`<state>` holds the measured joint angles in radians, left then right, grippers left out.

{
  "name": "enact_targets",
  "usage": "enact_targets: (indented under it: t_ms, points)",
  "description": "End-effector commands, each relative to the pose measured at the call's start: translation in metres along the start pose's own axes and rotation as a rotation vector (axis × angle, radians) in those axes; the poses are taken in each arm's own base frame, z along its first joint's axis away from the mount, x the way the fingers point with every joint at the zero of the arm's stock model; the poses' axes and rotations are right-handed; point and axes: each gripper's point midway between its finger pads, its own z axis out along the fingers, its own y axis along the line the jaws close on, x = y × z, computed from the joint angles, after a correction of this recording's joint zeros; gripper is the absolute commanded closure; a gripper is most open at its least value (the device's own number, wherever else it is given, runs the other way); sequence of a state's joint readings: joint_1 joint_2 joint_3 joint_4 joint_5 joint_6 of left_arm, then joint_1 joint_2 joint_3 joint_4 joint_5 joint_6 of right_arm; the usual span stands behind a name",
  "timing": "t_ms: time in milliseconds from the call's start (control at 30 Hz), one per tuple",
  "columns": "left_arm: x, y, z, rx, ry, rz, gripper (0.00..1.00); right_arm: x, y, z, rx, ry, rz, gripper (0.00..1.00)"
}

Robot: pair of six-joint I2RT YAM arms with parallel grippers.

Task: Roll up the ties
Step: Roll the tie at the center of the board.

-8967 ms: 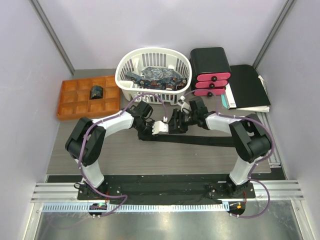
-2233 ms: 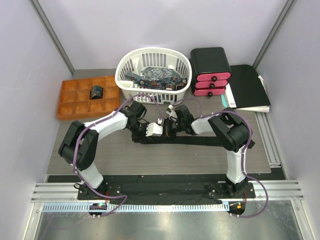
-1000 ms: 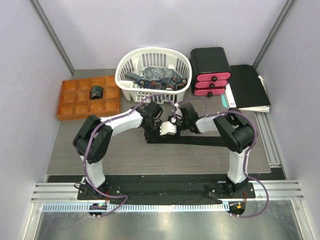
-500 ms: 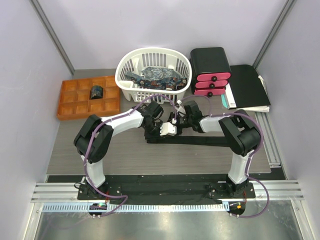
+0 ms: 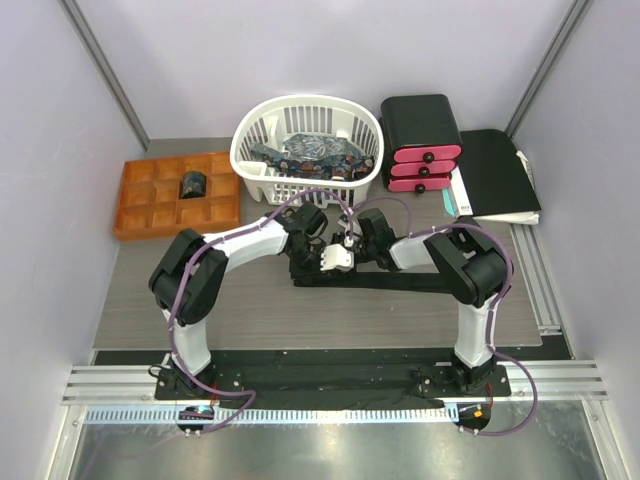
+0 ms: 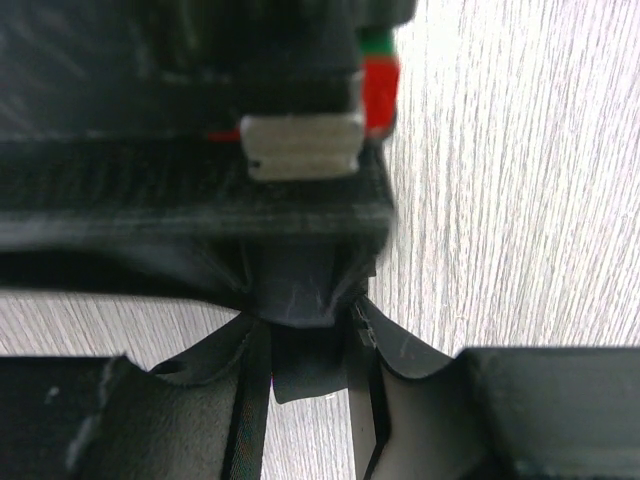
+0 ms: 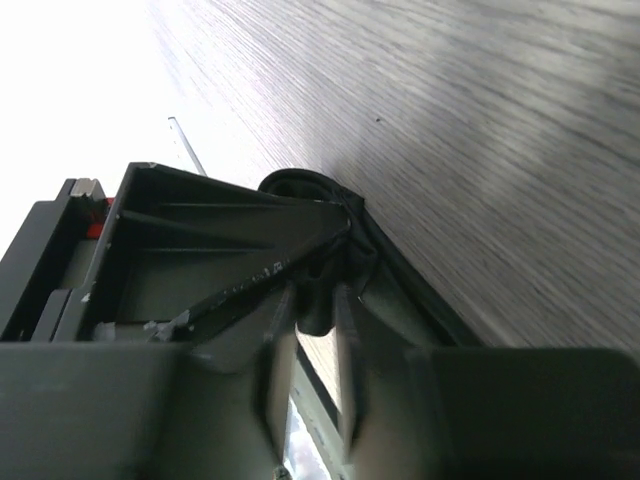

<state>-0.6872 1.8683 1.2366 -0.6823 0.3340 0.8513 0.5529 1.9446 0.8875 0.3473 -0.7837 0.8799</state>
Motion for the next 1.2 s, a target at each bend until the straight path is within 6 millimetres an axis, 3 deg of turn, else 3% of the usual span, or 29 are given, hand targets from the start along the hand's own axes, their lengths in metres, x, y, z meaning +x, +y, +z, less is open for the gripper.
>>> enact_targets:
  t_ms: [0, 100, 200, 333, 467, 667, 867, 1167]
  points:
    - [0.027, -0.016, 0.02, 0.071, 0.088, -0.017, 0.66, -0.005, 0.001, 0.007, -0.02, -0.024, -0.013, 0.85]
    - [0.028, -0.014, 0.02, 0.066, 0.084, -0.026, 0.63, -0.003, -0.006, 0.005, 0.011, -0.018, -0.014, 0.98]
    - [0.024, -0.005, 0.012, 0.054, 0.044, -0.053, 0.54, -0.001, -0.02, -0.002, 0.053, -0.015, -0.012, 0.99]
    - [0.012, 0.014, -0.02, 0.009, -0.077, -0.088, 0.39, -0.001, -0.037, -0.01, 0.094, -0.014, -0.001, 0.99]
    - [0.002, 0.015, -0.04, -0.013, -0.172, -0.087, 0.32, 0.0, -0.05, -0.012, 0.123, -0.007, 0.014, 0.99]
    - [0.005, 0.005, -0.03, -0.003, -0.195, -0.093, 0.3, 0.002, -0.066, -0.01, 0.162, -0.002, 0.036, 0.99]
    - [-0.008, 0.016, -0.025, -0.035, -0.233, -0.073, 0.28, 0.003, -0.069, -0.013, 0.179, -0.002, 0.021, 0.99]
    - [-0.007, 0.017, -0.006, -0.044, -0.14, -0.037, 0.41, -0.009, -0.039, -0.019, 0.128, -0.039, -0.019, 0.99]
